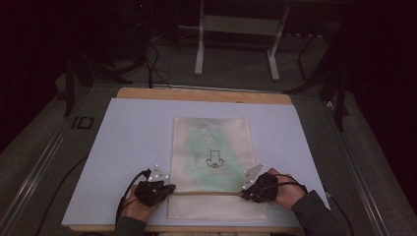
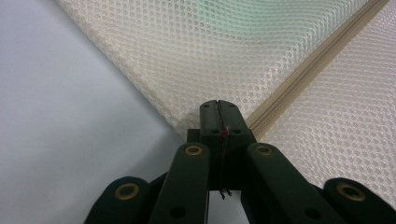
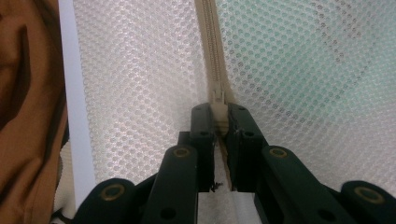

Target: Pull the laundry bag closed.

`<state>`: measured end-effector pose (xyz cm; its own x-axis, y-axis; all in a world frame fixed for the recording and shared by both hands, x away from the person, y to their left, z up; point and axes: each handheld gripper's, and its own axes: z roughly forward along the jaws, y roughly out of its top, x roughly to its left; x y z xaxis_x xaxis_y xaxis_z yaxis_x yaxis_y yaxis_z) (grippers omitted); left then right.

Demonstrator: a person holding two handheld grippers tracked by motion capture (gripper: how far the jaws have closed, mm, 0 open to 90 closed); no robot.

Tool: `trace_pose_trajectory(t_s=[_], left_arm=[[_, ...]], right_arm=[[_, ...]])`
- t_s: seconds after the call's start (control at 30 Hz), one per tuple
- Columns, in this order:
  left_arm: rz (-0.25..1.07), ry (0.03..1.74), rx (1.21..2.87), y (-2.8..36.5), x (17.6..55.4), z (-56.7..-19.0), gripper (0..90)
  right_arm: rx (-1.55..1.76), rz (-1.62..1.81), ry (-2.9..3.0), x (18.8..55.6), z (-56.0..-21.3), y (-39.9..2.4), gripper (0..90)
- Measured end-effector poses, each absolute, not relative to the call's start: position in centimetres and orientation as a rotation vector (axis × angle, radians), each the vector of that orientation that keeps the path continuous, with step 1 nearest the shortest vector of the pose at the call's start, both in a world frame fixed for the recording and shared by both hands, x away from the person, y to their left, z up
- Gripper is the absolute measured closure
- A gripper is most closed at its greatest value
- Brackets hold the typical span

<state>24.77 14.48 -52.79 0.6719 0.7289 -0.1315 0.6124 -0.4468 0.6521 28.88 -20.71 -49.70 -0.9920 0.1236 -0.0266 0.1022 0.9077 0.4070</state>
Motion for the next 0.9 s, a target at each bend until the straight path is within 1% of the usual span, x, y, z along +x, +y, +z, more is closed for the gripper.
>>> trace_pose_trajectory(t_s=[0.9], left_arm=[[0.218, 1.028, 2.196, 14.5, 24.8, -52.8, 89.2]], right_arm=[[0.224, 0.627, 3.015, 28.9, -49.6, -22.5, 82.4]])
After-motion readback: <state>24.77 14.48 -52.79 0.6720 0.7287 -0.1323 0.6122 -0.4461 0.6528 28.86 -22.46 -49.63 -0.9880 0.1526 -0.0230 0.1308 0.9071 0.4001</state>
